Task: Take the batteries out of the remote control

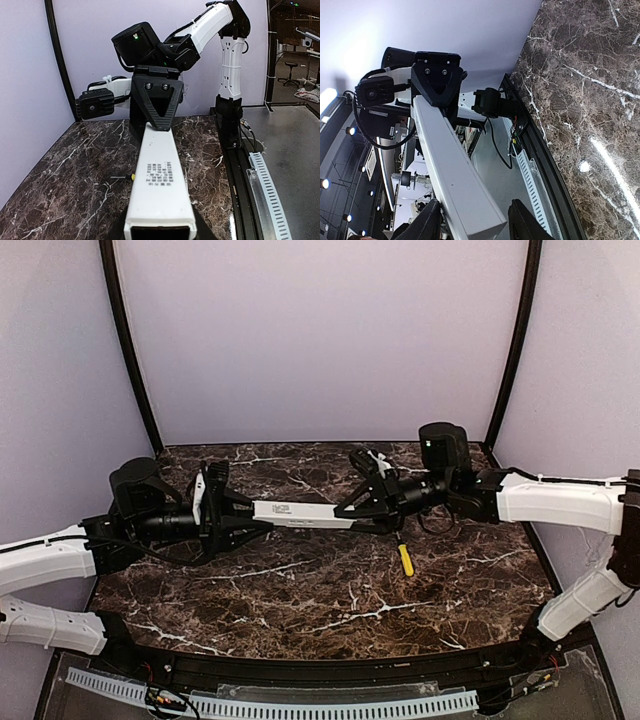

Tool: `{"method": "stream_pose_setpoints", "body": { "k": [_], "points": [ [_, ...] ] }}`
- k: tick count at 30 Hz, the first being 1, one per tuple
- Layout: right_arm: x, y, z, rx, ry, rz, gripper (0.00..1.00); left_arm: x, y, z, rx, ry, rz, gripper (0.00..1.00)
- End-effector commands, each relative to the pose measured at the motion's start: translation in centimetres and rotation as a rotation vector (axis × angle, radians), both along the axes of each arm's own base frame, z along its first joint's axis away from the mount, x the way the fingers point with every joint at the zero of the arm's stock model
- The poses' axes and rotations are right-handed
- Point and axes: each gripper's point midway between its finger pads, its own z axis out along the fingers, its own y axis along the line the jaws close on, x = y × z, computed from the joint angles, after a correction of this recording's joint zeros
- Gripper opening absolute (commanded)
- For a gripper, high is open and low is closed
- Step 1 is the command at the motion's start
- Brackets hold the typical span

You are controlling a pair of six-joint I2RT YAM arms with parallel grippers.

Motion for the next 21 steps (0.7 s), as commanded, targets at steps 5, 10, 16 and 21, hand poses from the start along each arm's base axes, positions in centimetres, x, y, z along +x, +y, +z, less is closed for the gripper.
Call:
{"method": "stream_pose_setpoints", "body": {
  "k": [5, 10, 16, 21],
  "points": [
    [-0.1, -0.8, -0.1, -0.013, -0.018, -0.023, 0.47, -0.5, 0.4, 1.8, -0.06, -0.048, -0.001, 0.0],
    [0.0, -1.3, 1.2, 0.009, -0.038, -0.022, 0.56, -0.4, 0.3, 1.4, -0.042, -0.049, 0.0, 0.0],
    [0.3, -2.2, 2.0, 0.008, -0.051, -0.036, 0.64, -0.3, 0.3, 1.1, -0.031, -0.052, 0.003, 0.0],
    [0.4, -2.6, 2.3, 0.009, -0.058, -0.043, 0.63, -0.2, 0.2, 0.8, -0.021, -0.049, 0.006, 0.0]
  ]
}}
